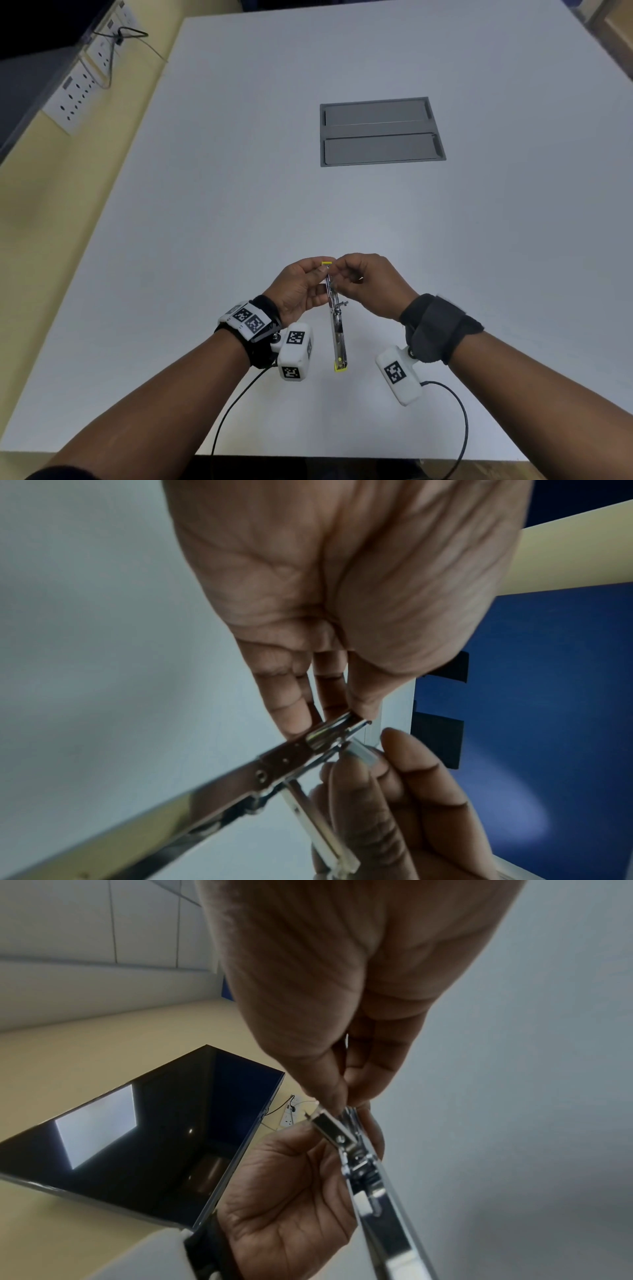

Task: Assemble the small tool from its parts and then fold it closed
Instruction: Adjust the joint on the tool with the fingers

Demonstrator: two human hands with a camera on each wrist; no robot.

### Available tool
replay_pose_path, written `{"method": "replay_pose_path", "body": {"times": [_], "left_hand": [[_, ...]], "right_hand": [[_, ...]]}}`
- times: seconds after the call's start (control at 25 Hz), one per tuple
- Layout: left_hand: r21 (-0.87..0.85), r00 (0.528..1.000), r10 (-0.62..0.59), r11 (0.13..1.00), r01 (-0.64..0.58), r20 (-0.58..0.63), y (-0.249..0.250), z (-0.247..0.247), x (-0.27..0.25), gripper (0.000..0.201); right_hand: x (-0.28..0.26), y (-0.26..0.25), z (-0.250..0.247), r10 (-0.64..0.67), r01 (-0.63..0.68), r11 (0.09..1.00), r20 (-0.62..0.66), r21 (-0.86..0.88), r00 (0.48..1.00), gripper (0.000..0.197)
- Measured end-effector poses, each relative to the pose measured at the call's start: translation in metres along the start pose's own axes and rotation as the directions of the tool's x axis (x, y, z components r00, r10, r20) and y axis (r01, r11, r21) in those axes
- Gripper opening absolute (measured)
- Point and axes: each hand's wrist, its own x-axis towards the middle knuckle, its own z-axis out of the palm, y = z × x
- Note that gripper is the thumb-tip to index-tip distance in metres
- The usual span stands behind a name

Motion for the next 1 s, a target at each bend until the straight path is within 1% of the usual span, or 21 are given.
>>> {"method": "replay_pose_path", "body": {"times": [0.08, 0.16, 0.28, 0.52, 0.68, 0.76, 0.84, 0.92, 1.0], "left_hand": [[0.005, 1.000, 0.004, 1.000, -0.004, 0.002, -0.003, 0.002, -0.001, 0.023], [0.002, 1.000, 0.005, 1.000, -0.005, -0.004, -0.003, 0.004, -0.002, 0.022], [0.013, 1.000, 0.001, 1.000, -0.001, -0.003, -0.001, 0.004, -0.003, 0.022], [0.053, 1.000, 0.013, 0.999, -0.012, -0.010, -0.002, 0.011, -0.004, 0.022], [0.041, 1.000, 0.012, 0.999, -0.013, 0.009, 0.000, 0.011, -0.002, 0.022], [0.038, 1.000, 0.002, 0.999, -0.003, 0.020, 0.000, 0.012, -0.003, 0.023], [0.031, 1.000, -0.006, 0.999, 0.006, 0.022, -0.001, 0.013, -0.004, 0.023], [0.021, 1.000, -0.016, 1.000, 0.015, 0.019, -0.003, 0.013, -0.004, 0.023], [0.018, 1.000, -0.019, 1.000, 0.019, 0.021, -0.005, 0.012, -0.005, 0.022]], "right_hand": [[-0.003, 0.000, 0.002, 0.001, -0.002, 0.999, -0.020, -0.051, 1.000, 0.011], [-0.005, 0.001, 0.002, 0.004, -0.006, 0.998, -0.030, -0.067, 1.000, 0.011], [-0.004, 0.000, -0.001, 0.009, -0.011, 0.995, -0.021, -0.098, 1.000, 0.009], [-0.008, -0.002, -0.004, -0.008, 0.007, 0.984, -0.008, -0.180, 1.000, 0.011], [-0.009, -0.006, -0.003, -0.020, 0.013, 0.976, -0.030, -0.218, 0.999, 0.011], [-0.011, -0.008, -0.002, 0.029, -0.038, 0.989, -0.065, -0.141, 0.997, 0.013], [-0.012, -0.008, -0.003, 0.117, -0.116, 0.993, -0.075, 0.026, 0.990, 0.020], [-0.013, -0.008, -0.004, 0.201, -0.194, 0.967, -0.026, 0.166, 0.979, 0.028], [-0.013, -0.009, -0.004, 0.244, -0.243, 0.942, 0.023, 0.234, 0.969, 0.030]]}}
